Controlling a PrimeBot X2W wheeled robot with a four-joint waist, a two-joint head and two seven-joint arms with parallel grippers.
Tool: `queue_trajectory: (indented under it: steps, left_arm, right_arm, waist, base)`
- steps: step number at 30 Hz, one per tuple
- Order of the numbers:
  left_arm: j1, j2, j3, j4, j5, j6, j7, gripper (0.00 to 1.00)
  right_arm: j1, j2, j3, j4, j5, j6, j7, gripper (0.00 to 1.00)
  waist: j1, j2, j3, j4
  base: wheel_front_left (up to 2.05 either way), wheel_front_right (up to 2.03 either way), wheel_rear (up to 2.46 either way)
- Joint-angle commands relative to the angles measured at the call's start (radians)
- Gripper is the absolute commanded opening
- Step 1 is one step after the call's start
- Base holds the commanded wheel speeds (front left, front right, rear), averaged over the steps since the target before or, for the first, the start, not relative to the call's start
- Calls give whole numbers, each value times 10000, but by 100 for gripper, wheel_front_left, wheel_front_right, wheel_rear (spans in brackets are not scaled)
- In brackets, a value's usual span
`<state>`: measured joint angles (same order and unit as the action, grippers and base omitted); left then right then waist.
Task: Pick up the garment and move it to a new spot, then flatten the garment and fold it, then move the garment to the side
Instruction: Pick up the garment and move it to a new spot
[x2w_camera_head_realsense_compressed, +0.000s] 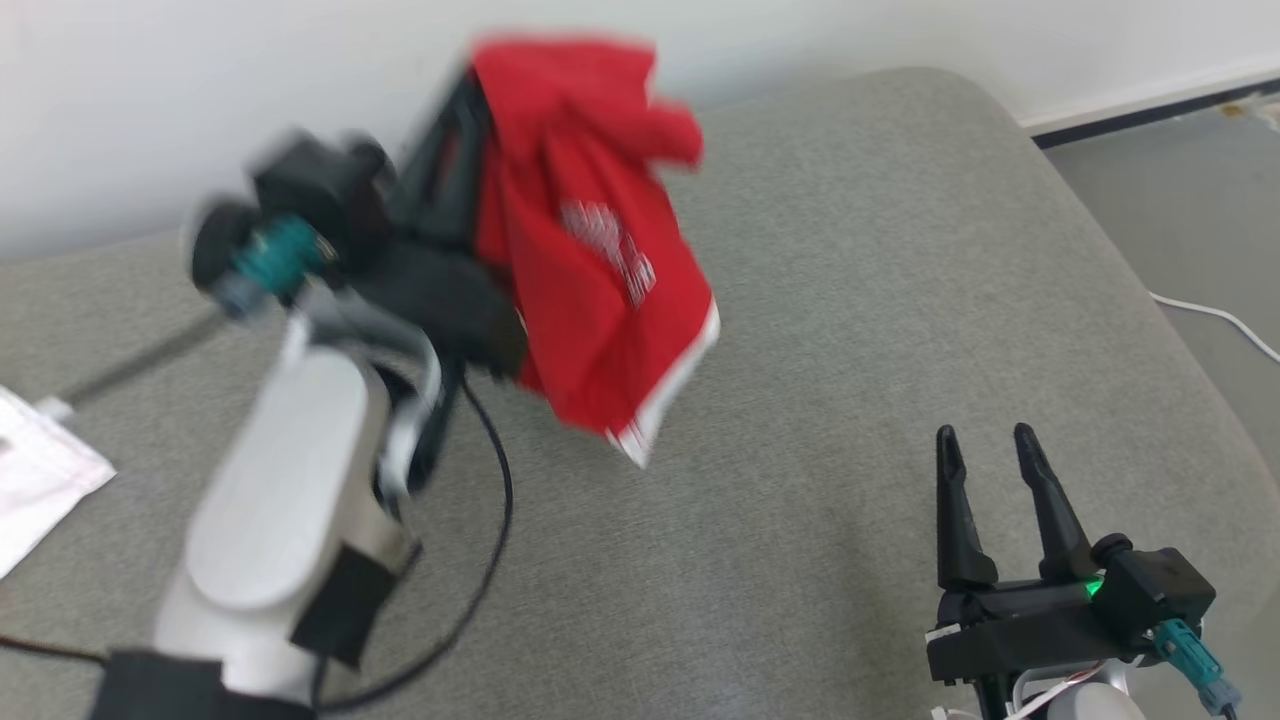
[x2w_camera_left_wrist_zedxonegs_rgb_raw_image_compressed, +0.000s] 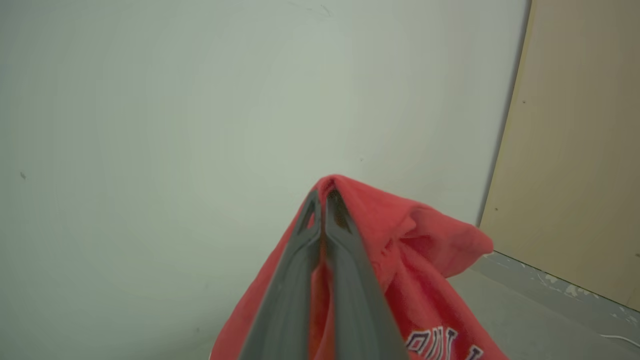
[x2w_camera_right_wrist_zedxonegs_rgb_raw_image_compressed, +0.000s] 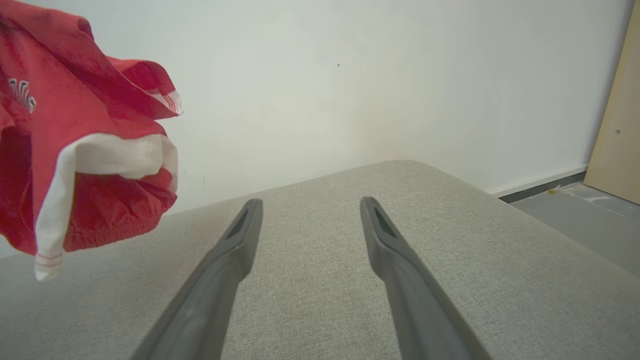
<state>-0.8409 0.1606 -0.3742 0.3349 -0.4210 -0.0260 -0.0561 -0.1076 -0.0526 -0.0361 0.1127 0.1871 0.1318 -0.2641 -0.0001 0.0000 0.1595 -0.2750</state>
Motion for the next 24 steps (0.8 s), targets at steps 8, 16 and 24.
queue_trajectory:
  steps: [8, 16, 24]
  left_arm:
    - [2209, -367, -648, 1617, -13, 134, -423, 0]
    - [2590, -764, -1240, 2854, 34, -125, -1194, 100]
    - [2841, -848, -942, 2050, -10, 258, -1963, 100]
  right_arm:
    - [-201, 41, 136, -112, 112, -21, -6, 100]
    - [-166, 40, 161, -21, 22, -21, -6, 100]
    - [157, 42, 0, -8, -186, -21, -6, 100]
  waist:
    - [1, 0, 344, -447]
    - [1, 0, 177, -98]
    - [1, 0, -445, 566]
  base:
    - [0, 0, 0]
    - [0, 0, 0]
    - [0, 0, 0]
